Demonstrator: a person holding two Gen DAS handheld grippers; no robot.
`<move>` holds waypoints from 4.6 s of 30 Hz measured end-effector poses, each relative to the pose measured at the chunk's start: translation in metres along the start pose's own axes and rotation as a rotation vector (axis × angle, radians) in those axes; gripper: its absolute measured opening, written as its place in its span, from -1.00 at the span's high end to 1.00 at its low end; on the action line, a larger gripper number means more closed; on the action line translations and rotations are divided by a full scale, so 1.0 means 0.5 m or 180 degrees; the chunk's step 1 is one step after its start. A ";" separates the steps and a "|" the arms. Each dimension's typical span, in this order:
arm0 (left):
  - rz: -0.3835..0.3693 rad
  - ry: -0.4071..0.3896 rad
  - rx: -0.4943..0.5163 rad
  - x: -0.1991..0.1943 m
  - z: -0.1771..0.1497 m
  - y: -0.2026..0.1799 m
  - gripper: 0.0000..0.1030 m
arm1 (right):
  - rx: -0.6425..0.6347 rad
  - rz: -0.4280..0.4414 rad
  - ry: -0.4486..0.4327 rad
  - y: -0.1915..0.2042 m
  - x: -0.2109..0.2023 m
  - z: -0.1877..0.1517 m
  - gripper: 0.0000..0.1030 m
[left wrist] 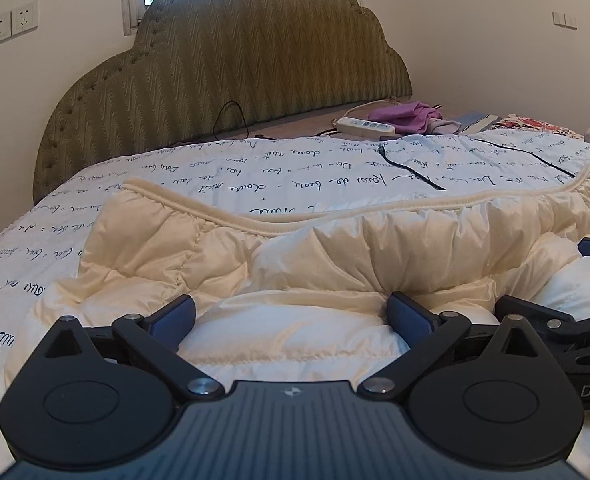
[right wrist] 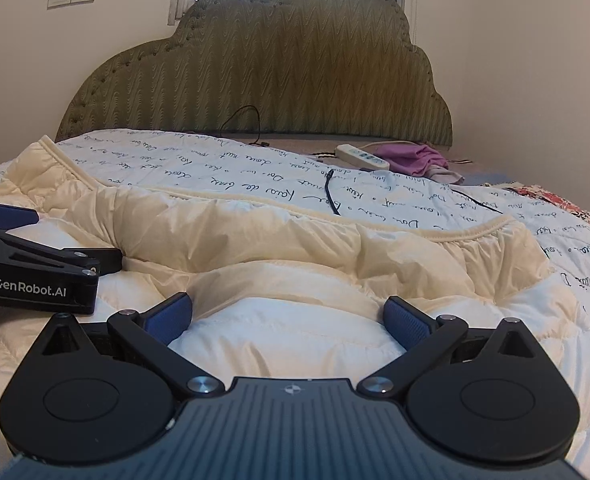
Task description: Fold small clothes
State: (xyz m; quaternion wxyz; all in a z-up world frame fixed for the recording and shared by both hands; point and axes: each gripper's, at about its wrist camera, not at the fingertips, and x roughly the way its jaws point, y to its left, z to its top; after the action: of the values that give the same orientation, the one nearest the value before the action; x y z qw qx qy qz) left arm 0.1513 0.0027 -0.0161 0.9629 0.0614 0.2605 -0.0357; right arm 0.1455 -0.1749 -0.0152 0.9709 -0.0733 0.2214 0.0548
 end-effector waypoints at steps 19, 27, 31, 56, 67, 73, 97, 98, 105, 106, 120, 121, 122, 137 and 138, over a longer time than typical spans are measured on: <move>0.0561 0.0105 -0.0421 0.021 0.083 0.116 -0.99 | -0.0051 -0.0092 -0.0496 0.006 -0.049 -0.002 -1.00; 0.0774 0.0632 -0.0788 0.122 0.078 0.199 -1.00 | 0.0018 0.0066 0.0077 -0.002 0.018 0.016 -1.00; 0.0721 0.0577 -0.0657 0.082 0.076 0.200 -0.99 | 0.0103 -0.0063 0.0052 -0.001 -0.010 0.021 -0.99; -0.1549 0.1246 -0.1594 0.129 0.034 0.398 -0.97 | -0.2553 0.0470 -0.0554 0.529 -0.209 -0.092 -0.42; -0.1848 0.1306 -0.2690 0.100 -0.016 0.473 0.65 | -0.2269 0.0884 -0.0458 0.510 -0.239 -0.073 0.66; -0.1720 0.1126 -0.2964 -0.025 -0.049 0.521 0.69 | -0.1800 0.1492 -0.0392 0.468 -0.338 -0.044 0.65; -0.1421 0.0272 -0.3232 -0.317 0.183 0.333 0.69 | 0.0742 0.1791 -0.0716 -0.058 -0.362 0.107 0.60; -0.1433 0.0287 -0.3214 -0.319 0.193 0.315 0.69 | 0.0582 0.1484 -0.0518 -0.065 -0.326 0.111 0.53; -0.1451 0.0416 -0.2909 -0.310 0.277 0.159 0.69 | 0.0376 0.1536 0.0402 -0.020 -0.091 0.061 0.53; -0.1417 0.0456 -0.2933 -0.299 0.283 0.139 0.69 | 0.0309 0.1545 0.0423 -0.001 -0.079 0.056 0.53; -0.1154 0.0912 -0.2525 -0.138 0.279 -0.130 0.69 | 0.0688 0.1217 0.0495 -0.211 -0.142 -0.050 -0.17; -0.1154 0.0986 -0.2467 -0.124 0.270 -0.151 0.69 | 0.0825 0.1259 0.0478 -0.223 -0.143 -0.067 -0.17; -0.1122 0.1047 -0.2405 -0.110 0.260 -0.172 0.69 | 0.0963 0.1317 0.0430 -0.234 -0.144 -0.079 -0.17; -0.1199 0.0780 -0.1013 -0.109 0.266 -0.340 -0.80 | 0.1071 0.1415 0.0096 -0.260 -0.180 -0.133 -0.26; -0.1232 0.0745 -0.0979 -0.122 0.274 -0.329 -0.80 | 0.1124 0.1444 0.0092 -0.265 -0.179 -0.135 -0.26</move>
State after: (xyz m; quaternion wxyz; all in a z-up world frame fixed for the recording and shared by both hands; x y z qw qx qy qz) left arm 0.1503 -0.1768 0.1157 0.8995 -0.1328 0.3793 -0.1717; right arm 0.0553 -0.3230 -0.0205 0.9283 0.1475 0.2521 0.2302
